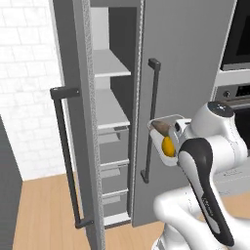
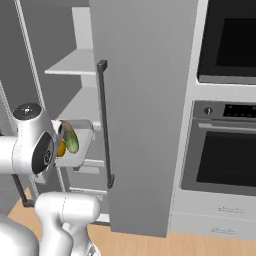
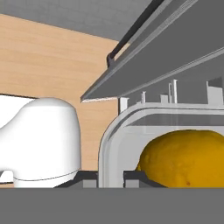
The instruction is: Take the meat container that has the shrimp and place it on the second highest rack of the freezer. Then take the vegetable container that has the lemon and cucumber and place it on the highest rack of the freezer.
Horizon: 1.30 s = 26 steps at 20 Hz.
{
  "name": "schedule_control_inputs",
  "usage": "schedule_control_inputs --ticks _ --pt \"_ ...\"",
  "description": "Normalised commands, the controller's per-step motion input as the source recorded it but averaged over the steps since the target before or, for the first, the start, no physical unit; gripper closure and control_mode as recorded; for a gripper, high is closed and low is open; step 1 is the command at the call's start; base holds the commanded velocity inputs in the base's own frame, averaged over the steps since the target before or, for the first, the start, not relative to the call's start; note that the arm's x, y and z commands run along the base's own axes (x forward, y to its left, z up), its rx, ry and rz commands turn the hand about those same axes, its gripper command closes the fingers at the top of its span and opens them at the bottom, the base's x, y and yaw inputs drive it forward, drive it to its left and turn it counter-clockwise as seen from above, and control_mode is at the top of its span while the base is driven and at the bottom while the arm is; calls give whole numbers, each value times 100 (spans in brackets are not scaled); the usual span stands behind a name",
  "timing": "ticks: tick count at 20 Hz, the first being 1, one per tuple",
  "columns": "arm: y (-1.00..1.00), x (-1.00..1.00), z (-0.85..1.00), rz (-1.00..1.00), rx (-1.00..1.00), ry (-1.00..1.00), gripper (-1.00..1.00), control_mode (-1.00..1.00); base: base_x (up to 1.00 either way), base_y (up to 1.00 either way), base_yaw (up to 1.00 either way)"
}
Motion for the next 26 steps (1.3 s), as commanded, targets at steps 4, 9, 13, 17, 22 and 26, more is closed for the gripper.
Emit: schedule_control_inputs --ticks 4,9,13,17,22,26 --pt "0 0 0 0 0 0 100 100 6 1 18" --pt "0 0 0 0 0 0 100 100 12 10 26" --pt "0 0 0 0 0 0 100 100 16 8 27" --pt "0 0 0 0 0 0 100 100 19 0 25" --pt "0 0 0 0 0 0 100 100 38 -7 15" --pt "0 0 0 0 0 0 100 100 53 -8 10"
